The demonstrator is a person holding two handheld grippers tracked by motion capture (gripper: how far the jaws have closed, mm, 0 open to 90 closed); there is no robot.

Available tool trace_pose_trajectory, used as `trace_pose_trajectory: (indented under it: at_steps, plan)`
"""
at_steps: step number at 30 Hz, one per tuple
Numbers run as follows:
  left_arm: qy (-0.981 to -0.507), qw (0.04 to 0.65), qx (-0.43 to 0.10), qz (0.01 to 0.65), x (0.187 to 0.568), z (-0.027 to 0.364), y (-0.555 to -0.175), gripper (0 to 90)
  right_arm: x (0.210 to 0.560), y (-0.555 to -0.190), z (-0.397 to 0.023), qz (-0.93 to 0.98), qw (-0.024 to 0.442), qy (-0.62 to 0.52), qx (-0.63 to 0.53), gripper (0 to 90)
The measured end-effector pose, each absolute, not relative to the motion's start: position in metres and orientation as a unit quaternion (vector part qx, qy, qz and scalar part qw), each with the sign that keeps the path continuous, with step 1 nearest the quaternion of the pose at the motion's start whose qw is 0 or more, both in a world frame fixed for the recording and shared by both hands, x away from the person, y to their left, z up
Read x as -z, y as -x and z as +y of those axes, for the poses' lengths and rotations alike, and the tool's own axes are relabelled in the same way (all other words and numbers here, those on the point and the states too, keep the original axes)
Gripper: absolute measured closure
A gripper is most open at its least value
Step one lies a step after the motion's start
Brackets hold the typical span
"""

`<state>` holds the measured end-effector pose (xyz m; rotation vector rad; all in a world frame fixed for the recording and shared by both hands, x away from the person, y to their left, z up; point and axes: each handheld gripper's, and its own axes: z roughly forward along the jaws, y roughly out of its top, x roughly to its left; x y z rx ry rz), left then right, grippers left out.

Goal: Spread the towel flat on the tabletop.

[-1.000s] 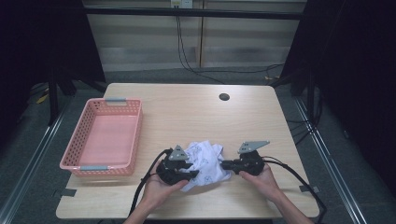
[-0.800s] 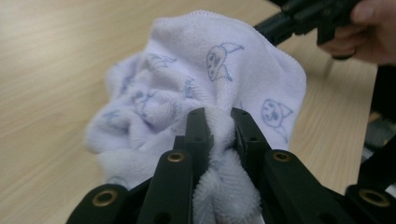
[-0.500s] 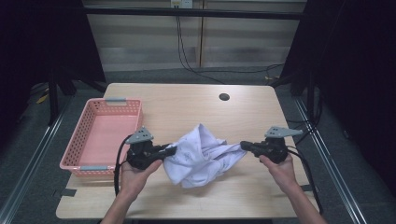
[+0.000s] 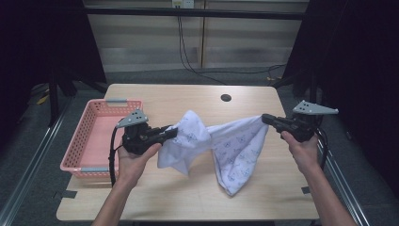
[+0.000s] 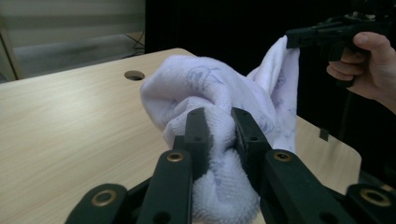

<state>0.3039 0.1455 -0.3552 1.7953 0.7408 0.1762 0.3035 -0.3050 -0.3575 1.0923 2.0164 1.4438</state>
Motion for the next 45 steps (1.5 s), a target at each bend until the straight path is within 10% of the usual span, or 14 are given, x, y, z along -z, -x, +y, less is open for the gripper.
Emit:
trace_pose_trajectory:
  at_steps: [15,19,20,26,40,42,43,45]
  plan:
    - [-0.803,0.510,-0.006,0.307,0.416,0.164,-0.273,76.6,0.459,-0.220,-0.297,0.790,0.081,-0.388,-0.469,89.2]
    - [-0.807,0.503,0.011,0.311,0.429,0.163,-0.268,65.7,0.464,-0.209,-0.297,0.804,0.082,-0.378,-0.451,68.7]
    - [-0.808,0.498,0.010,0.316,0.432,0.163,-0.273,60.3,0.456,-0.212,-0.302,0.790,0.096,-0.383,-0.469,57.0]
    - [-0.808,0.486,0.007,0.334,0.437,0.157,-0.294,44.2,0.436,-0.254,-0.305,0.781,0.136,-0.387,-0.472,50.7]
    - [-0.836,0.424,0.040,0.346,0.479,0.138,-0.304,38.3,0.481,-0.354,-0.267,0.804,0.093,-0.426,-0.405,38.3]
    - [-0.839,0.419,0.036,0.345,0.480,0.137,-0.303,43.0,0.485,-0.354,-0.263,0.811,0.088,-0.421,-0.397,39.3]
    - [-0.843,0.413,0.025,0.343,0.480,0.137,-0.302,65.7,0.492,-0.353,-0.257,0.820,0.075,-0.413,-0.388,54.2]
    - [-0.842,0.421,0.022,0.336,0.477,0.139,-0.302,78.2,0.493,-0.352,-0.256,0.824,0.079,-0.409,-0.385,68.7]
